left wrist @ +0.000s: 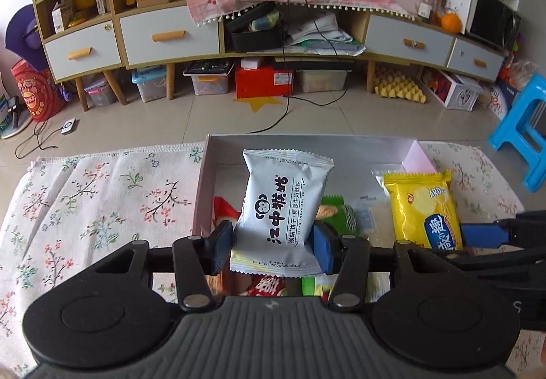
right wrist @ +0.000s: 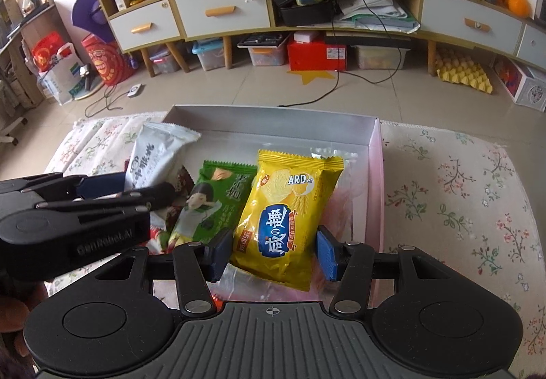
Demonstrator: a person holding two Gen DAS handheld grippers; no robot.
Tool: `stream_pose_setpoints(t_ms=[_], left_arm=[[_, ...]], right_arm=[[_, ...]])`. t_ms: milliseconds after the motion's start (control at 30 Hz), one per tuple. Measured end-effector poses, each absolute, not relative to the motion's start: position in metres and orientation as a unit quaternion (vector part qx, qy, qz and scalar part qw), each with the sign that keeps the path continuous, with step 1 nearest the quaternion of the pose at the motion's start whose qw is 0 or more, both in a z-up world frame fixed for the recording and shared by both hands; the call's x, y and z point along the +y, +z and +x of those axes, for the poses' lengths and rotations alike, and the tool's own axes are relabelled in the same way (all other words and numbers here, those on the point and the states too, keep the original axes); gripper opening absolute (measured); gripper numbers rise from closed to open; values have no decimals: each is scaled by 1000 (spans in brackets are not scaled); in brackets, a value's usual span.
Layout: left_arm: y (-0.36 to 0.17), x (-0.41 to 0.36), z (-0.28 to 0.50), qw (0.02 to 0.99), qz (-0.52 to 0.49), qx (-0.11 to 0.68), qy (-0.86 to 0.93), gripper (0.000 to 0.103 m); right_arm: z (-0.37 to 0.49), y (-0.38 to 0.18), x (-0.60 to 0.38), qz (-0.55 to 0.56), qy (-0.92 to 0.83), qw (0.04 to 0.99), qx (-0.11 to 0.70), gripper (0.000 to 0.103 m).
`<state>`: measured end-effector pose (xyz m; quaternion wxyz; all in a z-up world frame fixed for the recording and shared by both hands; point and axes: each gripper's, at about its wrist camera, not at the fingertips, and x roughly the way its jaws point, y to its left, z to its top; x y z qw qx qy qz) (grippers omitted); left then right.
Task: Organize snacks
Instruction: 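Carry the white bag and yellow pack over the pink box with both grippers, then open both grippers to drop the two bags into the pink box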
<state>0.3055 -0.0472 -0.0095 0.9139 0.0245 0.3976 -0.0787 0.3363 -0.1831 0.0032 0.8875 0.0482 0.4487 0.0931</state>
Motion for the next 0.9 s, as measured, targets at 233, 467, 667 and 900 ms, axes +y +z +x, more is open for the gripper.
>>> stream_pose_setpoints(t_ms=[233, 467, 667, 900], left_arm=[[-21, -37, 324, 914, 13, 400, -62, 47], [-29, -30, 324, 915, 14, 398, -62, 50], [-19, -27, 323, 914, -6, 401, -68, 53], [5, -23, 300, 919, 10, 388, -72, 65]], right_arm=[[365, -1, -187, 70, 93, 891, 438, 51], [390, -26, -183, 137, 99, 892, 418, 50], [386, -22, -198, 187, 95, 893, 398, 51], [370, 1, -205, 168, 109, 894, 401, 52]])
